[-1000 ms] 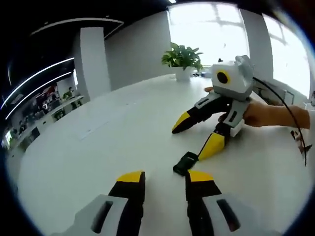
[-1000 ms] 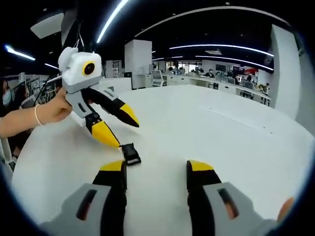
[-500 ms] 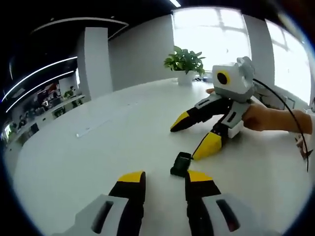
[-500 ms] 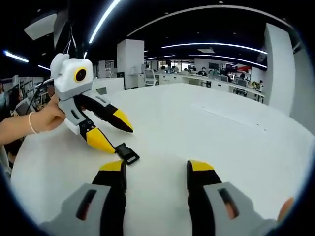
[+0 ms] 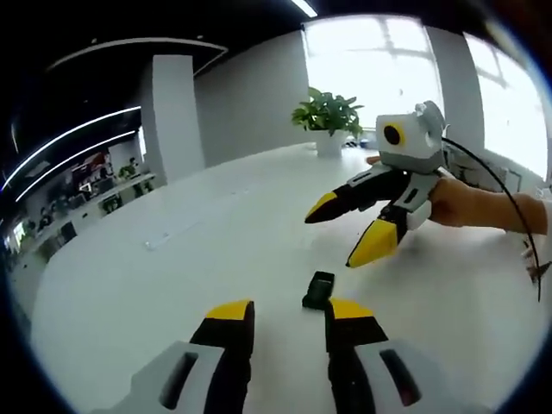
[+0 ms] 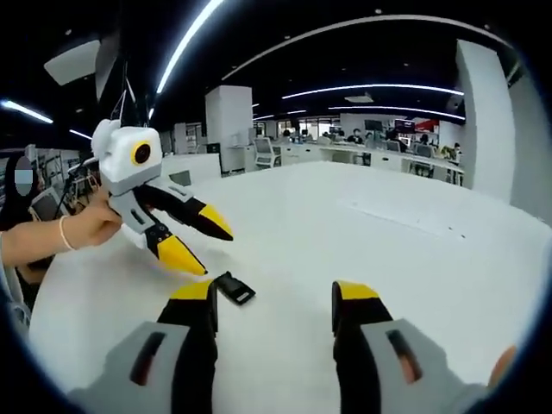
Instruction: Snap the two parts of the plastic buckle together until the buckle closes and remains connected.
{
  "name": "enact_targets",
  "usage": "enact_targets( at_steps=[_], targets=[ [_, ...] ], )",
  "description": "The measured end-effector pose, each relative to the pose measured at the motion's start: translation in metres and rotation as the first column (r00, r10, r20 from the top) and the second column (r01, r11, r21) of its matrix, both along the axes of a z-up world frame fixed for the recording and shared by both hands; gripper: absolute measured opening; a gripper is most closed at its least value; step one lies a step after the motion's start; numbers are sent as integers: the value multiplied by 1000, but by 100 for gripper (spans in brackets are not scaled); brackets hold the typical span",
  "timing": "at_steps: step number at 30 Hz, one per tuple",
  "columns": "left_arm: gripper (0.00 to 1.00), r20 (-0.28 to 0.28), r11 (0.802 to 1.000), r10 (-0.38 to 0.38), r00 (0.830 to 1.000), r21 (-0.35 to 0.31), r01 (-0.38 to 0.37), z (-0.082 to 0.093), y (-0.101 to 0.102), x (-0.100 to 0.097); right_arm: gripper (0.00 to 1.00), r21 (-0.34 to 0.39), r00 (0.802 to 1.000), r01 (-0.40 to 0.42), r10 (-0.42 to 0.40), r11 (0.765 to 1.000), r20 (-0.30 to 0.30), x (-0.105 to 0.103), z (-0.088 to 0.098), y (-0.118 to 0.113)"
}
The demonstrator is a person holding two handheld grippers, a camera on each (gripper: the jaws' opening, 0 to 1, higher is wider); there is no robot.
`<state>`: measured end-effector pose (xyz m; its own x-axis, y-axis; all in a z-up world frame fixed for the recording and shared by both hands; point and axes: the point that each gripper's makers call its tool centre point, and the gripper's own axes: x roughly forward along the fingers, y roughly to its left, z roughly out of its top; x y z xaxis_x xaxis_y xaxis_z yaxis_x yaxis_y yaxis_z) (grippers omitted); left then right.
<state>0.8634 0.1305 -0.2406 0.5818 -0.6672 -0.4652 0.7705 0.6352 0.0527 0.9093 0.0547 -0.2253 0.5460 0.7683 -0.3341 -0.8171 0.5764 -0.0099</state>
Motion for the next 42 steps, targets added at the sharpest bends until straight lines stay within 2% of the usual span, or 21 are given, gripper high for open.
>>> enact_targets(
  at_steps=[1, 3, 6, 7, 11, 14, 16, 17, 19, 20, 24, 27, 28, 31, 34, 35, 36, 38, 39, 41, 42],
  targets=[
    [33, 12, 1000, 2, 1000, -13, -2, 5, 3, 4, 54, -1, 1000, -12, 12, 1000, 4, -3, 3, 0],
    [33, 46, 998, 1, 999, -56, 2, 20, 2, -1, 55, 2, 999, -40, 40, 999, 17, -12, 9, -1],
    [32, 143, 991, -11, 990, -128, 30, 50, 2, -10, 56, -9, 996, -71, 72, 997, 49, -28, 17, -6],
    [32, 150, 987, -14, 989, -154, 37, 59, 2, -9, 56, -8, 995, -78, 79, 997, 55, -33, 20, -10],
    [38, 103, 963, -47, 994, -259, 72, 78, -1, -18, 62, -5, 995, -77, 77, 997, 56, -43, 27, -22],
    [42, 102, 959, -49, 994, -272, 76, 82, 4, -21, 70, 10, 996, -66, 65, 998, 66, -53, 33, -30],
    [50, 83, 944, -67, 994, -317, 90, 86, 2, -25, 79, 0, 996, -54, 54, 999, 78, -60, 35, -36],
    [62, 69, 932, -101, 992, -343, 119, 86, -2, -32, 86, -4, 997, -25, 25, 1000, 79, -60, 36, -40],
    [81, 28, 916, -113, 993, -385, 115, 86, -6, -40, 99, 0, 996, 4, -4, 1000, 88, -66, 39, -44],
    [91, 38, 918, -116, 993, -378, 122, 84, -6, -42, 99, 6, 996, 13, -13, 1000, 85, -69, 40, -46],
    [99, 83, 924, -129, 988, -353, 150, 82, -9, -63, 100, 23, 995, -15, 13, 1000, 104, -94, 50, -46],
    [99, 148, 877, -164, 975, -431, 213, 101, -15, -93, 100, -1, 988, -31, 31, 1000, 153, -117, 59, -50],
    [99, 198, 864, -195, 961, -429, 264, 110, -17, -108, 100, -5, 986, -31, 32, 999, 164, -126, 60, -51],
    [99, 323, 844, -195, 926, -425, 326, 137, -16, -139, 100, 23, 982, -42, 37, 999, 186, -149, 69, -57],
    [99, 390, 812, -176, 904, -461, 357, 164, -14, -168, 100, 69, 980, -34, 20, 997, 198, -168, 76, -63],
    [99, 410, 811, -183, 894, -451, 373, 169, -13, -178, 100, 82, 980, -25, 8, 996, 198, -173, 78, -66],
    [99, 396, 814, -187, 899, -449, 367, 172, -11, -187, 100, 90, 981, -13, -5, 996, 194, -178, 78, -70],
    [99, 320, 838, -182, 930, -443, 317, 166, -6, -202, 100, 119, 979, 13, -36, 993, 199, -188, 81, -77],
    [99, 307, 840, -177, 935, -448, 307, 166, -5, -206, 100, 125, 978, 19, -45, 992, 203, -192, 81, -79],
    [99, 295, 823, -151, 943, -492, 285, 167, 0, -214, 100, 140, 978, 38, -66, 989, 199, -198, 82, -84],
    [99, 267, 800, -137, 954, -538, 265, 164, 3, -219, 100, 146, 977, 41, -70, 988, 200, -205, 83, -86]
  ],
)
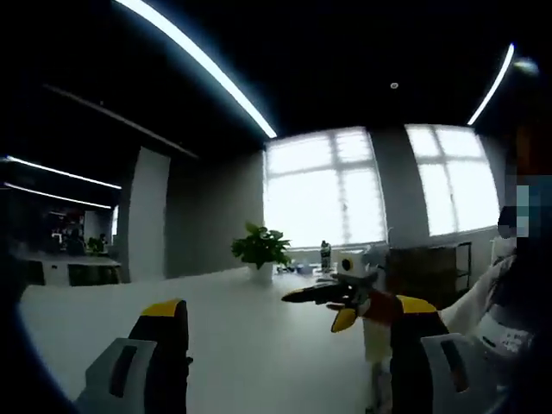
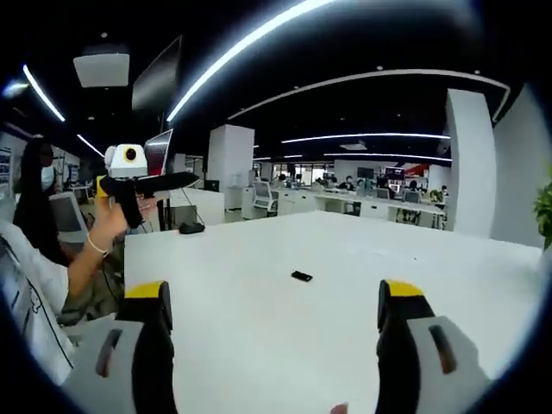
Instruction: Snap the two parts of the plastic buckle together until the buckle closes and remains connected.
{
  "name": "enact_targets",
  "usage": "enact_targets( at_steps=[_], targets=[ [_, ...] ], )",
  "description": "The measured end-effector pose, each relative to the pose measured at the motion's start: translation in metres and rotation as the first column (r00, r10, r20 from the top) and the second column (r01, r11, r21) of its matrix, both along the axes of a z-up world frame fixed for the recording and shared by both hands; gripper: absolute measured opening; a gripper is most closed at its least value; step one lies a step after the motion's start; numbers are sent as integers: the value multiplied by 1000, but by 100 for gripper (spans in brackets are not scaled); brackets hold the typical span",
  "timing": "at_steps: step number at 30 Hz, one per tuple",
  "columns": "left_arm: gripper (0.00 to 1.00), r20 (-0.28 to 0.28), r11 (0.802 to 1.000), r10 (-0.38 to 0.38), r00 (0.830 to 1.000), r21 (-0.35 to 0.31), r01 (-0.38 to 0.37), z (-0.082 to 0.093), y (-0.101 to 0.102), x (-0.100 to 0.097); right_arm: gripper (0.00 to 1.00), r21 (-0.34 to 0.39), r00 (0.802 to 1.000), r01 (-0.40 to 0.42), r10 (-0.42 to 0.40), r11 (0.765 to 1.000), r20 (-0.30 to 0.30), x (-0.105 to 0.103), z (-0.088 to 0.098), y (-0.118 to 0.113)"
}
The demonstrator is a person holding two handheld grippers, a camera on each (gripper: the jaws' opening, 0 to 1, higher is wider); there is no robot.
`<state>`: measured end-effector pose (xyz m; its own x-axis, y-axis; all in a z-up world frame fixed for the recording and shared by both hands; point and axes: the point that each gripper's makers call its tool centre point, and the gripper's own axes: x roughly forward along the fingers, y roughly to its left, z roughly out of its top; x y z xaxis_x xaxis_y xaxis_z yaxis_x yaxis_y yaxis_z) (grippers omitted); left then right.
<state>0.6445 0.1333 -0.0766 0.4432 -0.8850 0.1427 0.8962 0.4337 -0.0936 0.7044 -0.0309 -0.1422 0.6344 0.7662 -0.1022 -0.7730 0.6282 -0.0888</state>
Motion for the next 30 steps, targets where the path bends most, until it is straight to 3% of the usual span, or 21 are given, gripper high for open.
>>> enact_targets(
  at_steps=[3, 4, 6, 8, 11, 13, 17, 20, 24, 26, 28, 30],
  targets=[
    [99, -123, 997, -67, 990, -43, 62, -19, 4, -19, 100, 51, 999, 17, -19, 999, 48, -12, 13, -4],
    [99, -138, 993, -95, 986, -75, 86, -21, 4, -25, 100, 87, 997, 16, -23, 996, 74, -17, 22, -5],
    [99, -120, 986, -120, 986, -132, 104, -21, 7, -34, 100, 134, 994, -5, -10, 991, 107, -29, 36, -5],
    [99, -79, 988, -92, 993, -132, 81, -22, 10, -39, 100, 123, 991, -22, 5, 992, 134, -42, 42, -5],
    [92, 38, 996, 21, 999, -82, -18, -24, 16, -46, 100, 91, 987, 4, -18, 996, 160, -56, 46, -12],
    [95, 101, 992, 108, 989, -80, -101, -22, 22, -49, 100, 92, 985, 8, -24, 996, 169, -66, 47, -16],
    [99, 134, 984, 172, 976, -72, -164, -23, 29, -58, 100, 54, 997, 0, -4, 999, 81, -78, 21, -18],
    [99, 23, 985, 166, 986, -47, -165, -35, 35, -66, 100, 16, 999, 14, -15, 1000, 33, -80, 2, -18],
    [99, -8, 988, 127, 992, -84, -128, -38, 40, -78, 100, 33, 1000, 18, -18, 999, 18, -86, 0, -18],
    [99, -69, 987, 150, 986, -54, -154, -46, 44, -75, 100, 34, 999, 43, -43, 998, 13, -88, -1, -21],
    [99, -61, 984, 177, 982, 5, -177, -53, 47, -72, 100, 17, 998, 67, -67, 998, 12, -88, -3, -26],
    [99, -63, 968, 251, 966, 30, -249, -61, 54, -64, 100, -1, 995, 98, -98, 995, 10, -87, -7, -34]
  ],
)
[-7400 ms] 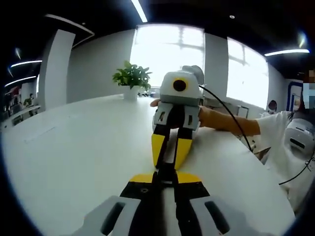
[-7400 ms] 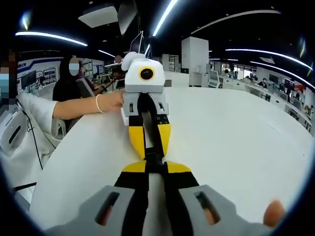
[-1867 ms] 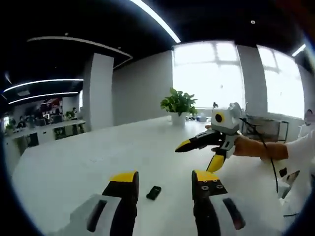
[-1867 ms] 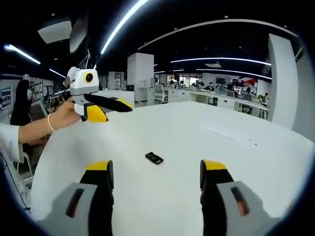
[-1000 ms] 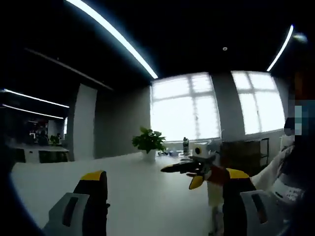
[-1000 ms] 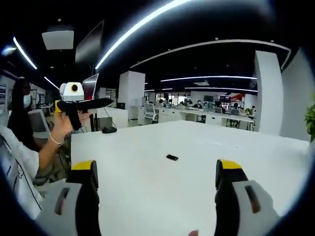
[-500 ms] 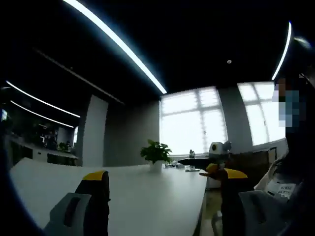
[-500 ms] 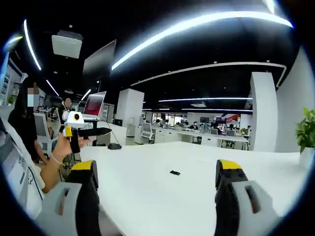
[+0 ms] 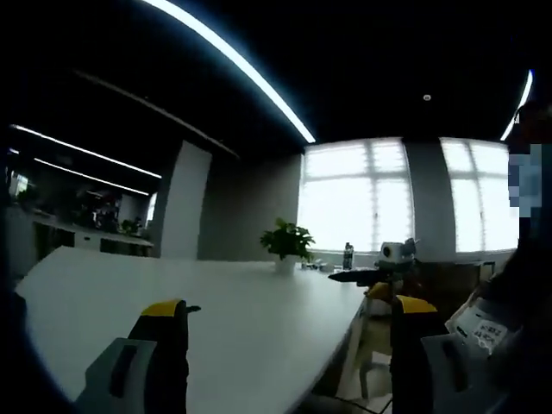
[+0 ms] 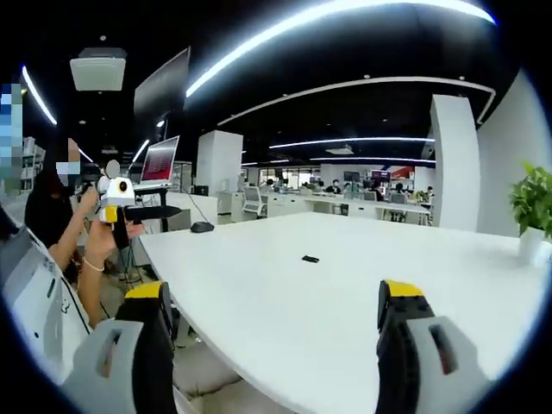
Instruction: Snap the two parts of the plastic buckle together until the buckle closes and remains connected.
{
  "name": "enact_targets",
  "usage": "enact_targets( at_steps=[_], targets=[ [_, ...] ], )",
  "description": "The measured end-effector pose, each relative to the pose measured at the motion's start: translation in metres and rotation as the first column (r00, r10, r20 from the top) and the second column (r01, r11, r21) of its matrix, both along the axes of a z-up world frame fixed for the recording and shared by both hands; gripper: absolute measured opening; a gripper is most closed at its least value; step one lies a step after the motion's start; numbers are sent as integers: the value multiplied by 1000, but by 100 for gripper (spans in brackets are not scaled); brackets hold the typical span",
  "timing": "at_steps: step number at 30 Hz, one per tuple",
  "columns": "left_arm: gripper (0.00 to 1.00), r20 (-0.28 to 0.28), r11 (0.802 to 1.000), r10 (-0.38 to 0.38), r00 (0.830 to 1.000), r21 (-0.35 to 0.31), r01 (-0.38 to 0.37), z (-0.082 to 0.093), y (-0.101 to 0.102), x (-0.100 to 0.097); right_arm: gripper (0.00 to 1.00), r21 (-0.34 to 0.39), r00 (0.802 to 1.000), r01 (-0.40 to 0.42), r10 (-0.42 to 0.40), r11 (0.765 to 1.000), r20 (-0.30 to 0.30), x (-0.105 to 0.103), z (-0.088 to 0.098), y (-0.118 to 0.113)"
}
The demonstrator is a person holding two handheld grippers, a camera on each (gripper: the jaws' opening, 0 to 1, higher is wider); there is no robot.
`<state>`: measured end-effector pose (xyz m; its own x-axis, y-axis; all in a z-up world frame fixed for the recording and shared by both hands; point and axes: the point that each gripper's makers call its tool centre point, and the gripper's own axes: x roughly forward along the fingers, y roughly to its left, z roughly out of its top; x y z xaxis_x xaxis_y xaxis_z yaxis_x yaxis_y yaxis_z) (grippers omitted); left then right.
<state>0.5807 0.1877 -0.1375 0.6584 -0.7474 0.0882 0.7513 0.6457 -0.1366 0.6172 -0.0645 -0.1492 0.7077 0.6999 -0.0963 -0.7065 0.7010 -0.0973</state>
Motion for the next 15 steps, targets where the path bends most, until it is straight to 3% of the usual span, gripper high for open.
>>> enact_targets(
  at_steps=[3, 7, 15],
  targets=[
    [99, -51, 998, 70, 996, 13, -69, -15, 11, 11, 100, -38, 998, 50, -51, 998, -36, 5, -13, -16],
    [99, -107, 992, 121, 987, 59, -115, -34, 17, 19, 100, -31, 991, 133, -133, 991, -25, 14, -12, -40],
    [99, -117, 983, 181, 976, 60, -175, -40, 26, 23, 100, -41, 972, 229, -231, 972, -42, 22, -21, -68]
  ],
)
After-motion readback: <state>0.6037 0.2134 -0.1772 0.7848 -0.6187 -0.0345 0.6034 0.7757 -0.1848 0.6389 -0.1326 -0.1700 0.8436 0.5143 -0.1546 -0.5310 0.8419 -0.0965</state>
